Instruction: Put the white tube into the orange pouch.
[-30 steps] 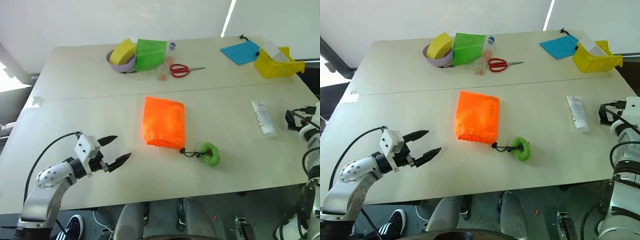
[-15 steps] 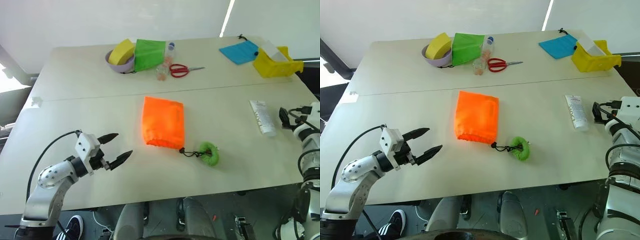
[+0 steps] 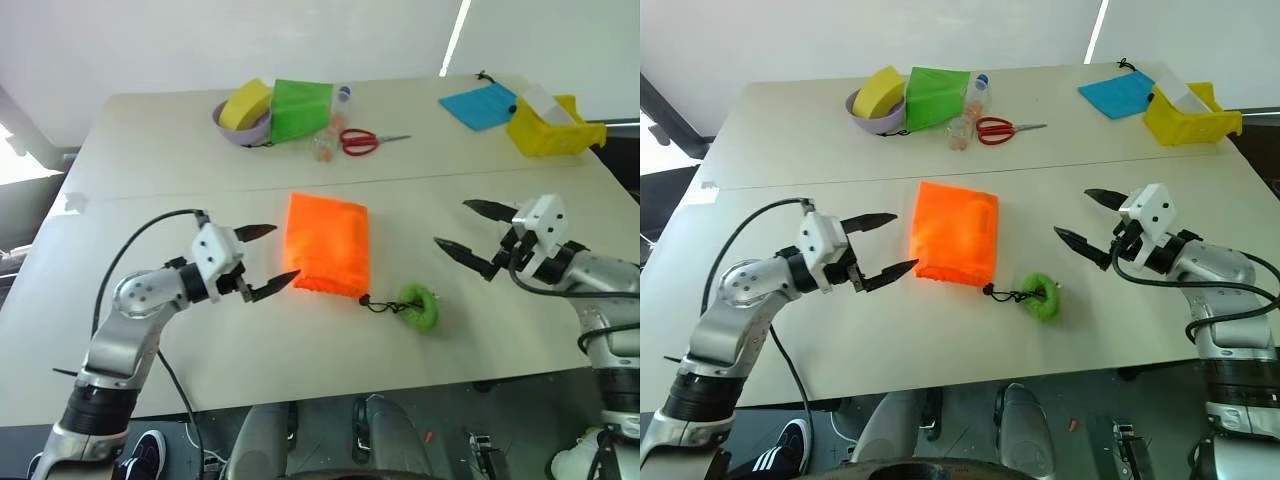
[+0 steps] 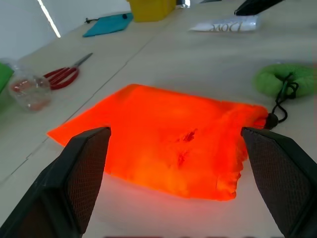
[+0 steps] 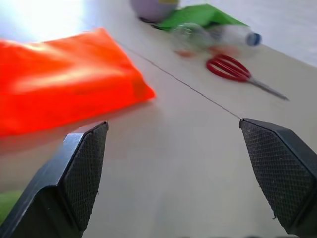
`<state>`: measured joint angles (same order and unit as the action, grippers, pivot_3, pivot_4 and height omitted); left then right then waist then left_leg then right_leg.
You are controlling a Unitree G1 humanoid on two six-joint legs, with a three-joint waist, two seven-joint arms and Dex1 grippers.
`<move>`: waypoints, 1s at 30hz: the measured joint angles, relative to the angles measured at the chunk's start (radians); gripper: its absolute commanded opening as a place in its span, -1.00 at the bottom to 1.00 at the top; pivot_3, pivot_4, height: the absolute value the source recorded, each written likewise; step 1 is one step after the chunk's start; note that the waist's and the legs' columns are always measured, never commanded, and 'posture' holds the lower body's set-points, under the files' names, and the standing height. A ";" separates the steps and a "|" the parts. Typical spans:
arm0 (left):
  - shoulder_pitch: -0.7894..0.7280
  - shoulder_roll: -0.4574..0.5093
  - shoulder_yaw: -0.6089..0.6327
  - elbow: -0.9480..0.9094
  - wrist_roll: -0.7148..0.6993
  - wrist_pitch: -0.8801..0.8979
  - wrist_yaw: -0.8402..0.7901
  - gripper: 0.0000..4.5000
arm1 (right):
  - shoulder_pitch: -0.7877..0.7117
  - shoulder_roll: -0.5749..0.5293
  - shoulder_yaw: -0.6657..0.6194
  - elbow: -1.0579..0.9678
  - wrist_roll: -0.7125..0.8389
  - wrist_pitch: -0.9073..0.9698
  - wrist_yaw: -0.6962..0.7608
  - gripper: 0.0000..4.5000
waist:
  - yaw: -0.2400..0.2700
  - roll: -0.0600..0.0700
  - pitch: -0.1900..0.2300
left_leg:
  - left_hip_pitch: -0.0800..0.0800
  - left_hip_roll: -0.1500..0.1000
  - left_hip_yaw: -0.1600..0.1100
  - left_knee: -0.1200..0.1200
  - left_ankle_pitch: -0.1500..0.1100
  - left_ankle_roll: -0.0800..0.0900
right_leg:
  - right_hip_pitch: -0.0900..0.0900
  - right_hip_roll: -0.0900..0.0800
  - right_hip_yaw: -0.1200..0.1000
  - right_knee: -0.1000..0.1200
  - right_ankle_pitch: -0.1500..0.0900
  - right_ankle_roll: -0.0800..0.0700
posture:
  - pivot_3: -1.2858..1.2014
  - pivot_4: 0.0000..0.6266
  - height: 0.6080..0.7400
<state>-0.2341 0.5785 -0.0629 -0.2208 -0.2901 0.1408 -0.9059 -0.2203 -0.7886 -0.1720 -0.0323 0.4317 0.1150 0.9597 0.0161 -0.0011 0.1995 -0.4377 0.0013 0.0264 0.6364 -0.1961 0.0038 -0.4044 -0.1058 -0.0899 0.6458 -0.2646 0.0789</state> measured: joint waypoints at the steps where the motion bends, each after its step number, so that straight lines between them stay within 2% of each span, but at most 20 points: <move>1: -0.011 0.000 -0.019 0.015 0.020 -0.016 -0.010 1.00 | 0.013 0.000 0.012 -0.030 0.007 0.018 0.013 0.97 | 0.000 0.000 0.000 | 0.000 0.000 0.000 0.000 0.000 0.000 | 0.000 0.000 0.000 0.000 0.000 0.000 | 0.03 -0.52 1.00; 6: -0.076 -0.022 -0.082 0.123 0.107 -0.117 -0.014 1.00 | 0.092 -0.023 0.051 -0.142 -0.005 0.064 0.048 0.97 | 0.010 0.000 0.000 | -0.002 0.000 0.001 0.000 0.000 0.001 | -0.003 -0.001 0.001 -0.001 0.002 0.001 | 0.03 -0.52 1.00; 13: -0.100 -0.049 -0.152 0.184 0.204 -0.177 0.002 1.00 | 0.143 -0.015 0.060 -0.170 -0.051 0.074 0.024 0.97 | 0.024 0.000 0.000 | -0.003 0.001 0.001 0.002 0.000 0.001 | -0.003 0.000 0.000 -0.001 0.001 -0.001 | 0.03 -0.52 1.00; 23: -0.134 -0.131 -0.158 0.219 0.223 -0.162 0.049 1.00 | 0.171 0.001 0.058 -0.170 -0.066 0.054 0.007 0.97 | 0.023 0.000 0.000 | -0.005 0.005 0.002 0.009 -0.002 0.002 | -0.002 0.003 0.000 0.000 0.004 0.001 | 0.03 -0.52 1.00; 25: -0.134 -0.131 -0.159 0.222 0.238 -0.148 0.060 0.77 | 0.171 0.004 0.058 -0.170 -0.067 0.052 0.001 1.00 | 0.022 0.000 0.000 | -0.005 0.007 0.003 0.011 -0.002 0.002 | -0.002 0.004 0.000 0.000 0.005 -0.001 | 0.03 -0.52 1.00; 27: -0.133 -0.131 -0.159 0.226 0.245 -0.144 0.064 0.43 | 0.167 0.006 0.058 -0.170 -0.072 0.048 -0.005 1.00 | 0.023 0.000 0.000 | -0.005 0.009 0.003 0.011 -0.002 0.002 | -0.002 0.004 0.000 -0.001 0.006 -0.003 | 0.03 -0.52 1.00; 30: -0.133 -0.131 -0.159 0.226 0.247 -0.129 0.064 -0.27 | 0.153 0.007 0.058 -0.167 -0.075 0.044 -0.010 1.00 | 0.023 0.000 0.000 | -0.005 0.010 0.003 0.011 -0.002 0.002 | -0.003 0.005 0.000 -0.001 0.006 -0.004 | 0.03 -0.52 1.00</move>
<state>-0.3672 0.4471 -0.2223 0.0049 -0.0426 0.0115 -0.8419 -0.0669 -0.7819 -0.1141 -0.1988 0.3564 0.1586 0.9501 0.0391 -0.0013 0.1997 -0.4425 0.0113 0.0295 0.6477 -0.1981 0.0057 -0.4072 -0.1008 -0.0896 0.6452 -0.2586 0.0749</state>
